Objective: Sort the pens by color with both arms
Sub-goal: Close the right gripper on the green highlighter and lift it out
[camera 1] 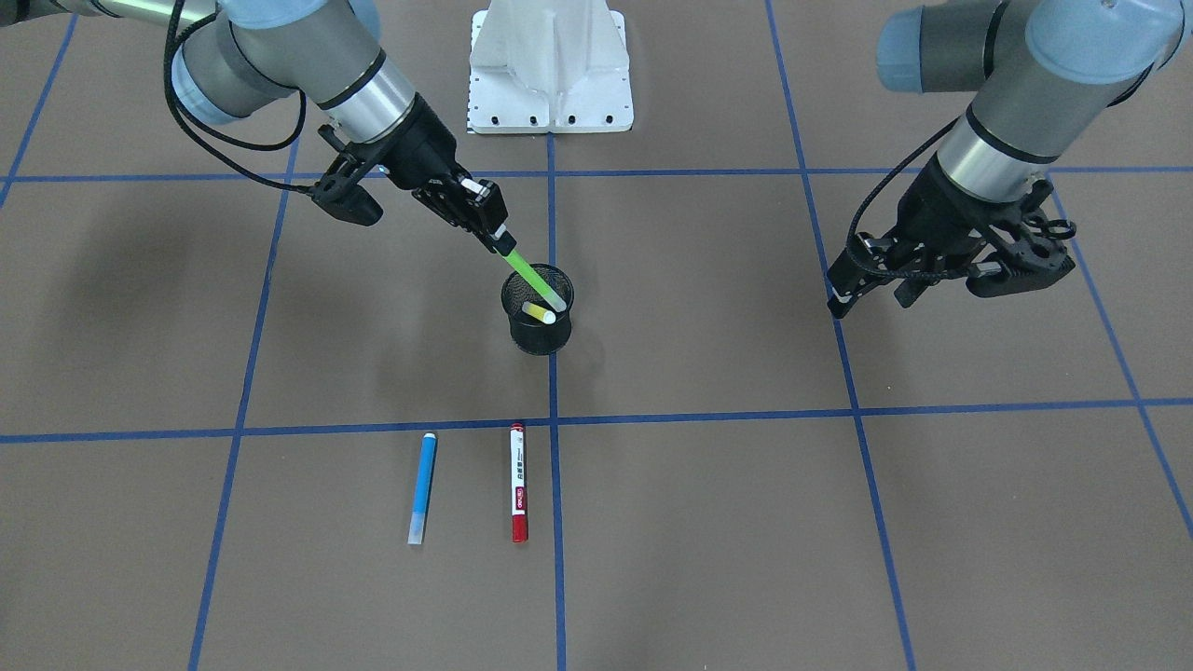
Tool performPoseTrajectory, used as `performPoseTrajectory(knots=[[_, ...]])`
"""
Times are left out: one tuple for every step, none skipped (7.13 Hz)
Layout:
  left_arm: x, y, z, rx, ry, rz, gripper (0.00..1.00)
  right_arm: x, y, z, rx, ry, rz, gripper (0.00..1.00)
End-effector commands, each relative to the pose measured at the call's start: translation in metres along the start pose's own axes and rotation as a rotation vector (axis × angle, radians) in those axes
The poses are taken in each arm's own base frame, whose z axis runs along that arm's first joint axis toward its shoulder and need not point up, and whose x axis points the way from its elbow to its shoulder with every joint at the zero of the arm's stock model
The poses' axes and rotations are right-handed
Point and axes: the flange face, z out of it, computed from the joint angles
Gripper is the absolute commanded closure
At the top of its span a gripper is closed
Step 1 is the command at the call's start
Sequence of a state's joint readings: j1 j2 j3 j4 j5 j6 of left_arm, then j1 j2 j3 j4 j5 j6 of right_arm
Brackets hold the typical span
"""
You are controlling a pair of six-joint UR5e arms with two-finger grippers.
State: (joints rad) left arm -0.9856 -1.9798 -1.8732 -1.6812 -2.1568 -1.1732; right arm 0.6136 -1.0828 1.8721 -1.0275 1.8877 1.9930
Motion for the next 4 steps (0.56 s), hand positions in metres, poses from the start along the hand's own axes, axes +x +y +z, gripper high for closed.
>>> performPoseTrajectory(knots=[[0.001,0.0,-0.001,0.002,0.003,-0.002,0.1,-0.021,-0.012,-0.032,0.039,-0.049,-0.052,1.0],[0.002,0.0,-0.002,0.004,0.003,-0.001,0.1,-0.03,-0.022,-0.039,0.069,-0.064,-0.129,1.0],[0.002,-0.001,-0.003,0.007,0.004,-0.001,0.1,-0.04,-0.023,-0.031,0.157,-0.091,-0.222,1.0],[0.001,-0.002,-0.004,0.011,0.003,-0.002,0.1,-0.051,-0.021,-0.016,0.262,-0.103,-0.343,1.0]])
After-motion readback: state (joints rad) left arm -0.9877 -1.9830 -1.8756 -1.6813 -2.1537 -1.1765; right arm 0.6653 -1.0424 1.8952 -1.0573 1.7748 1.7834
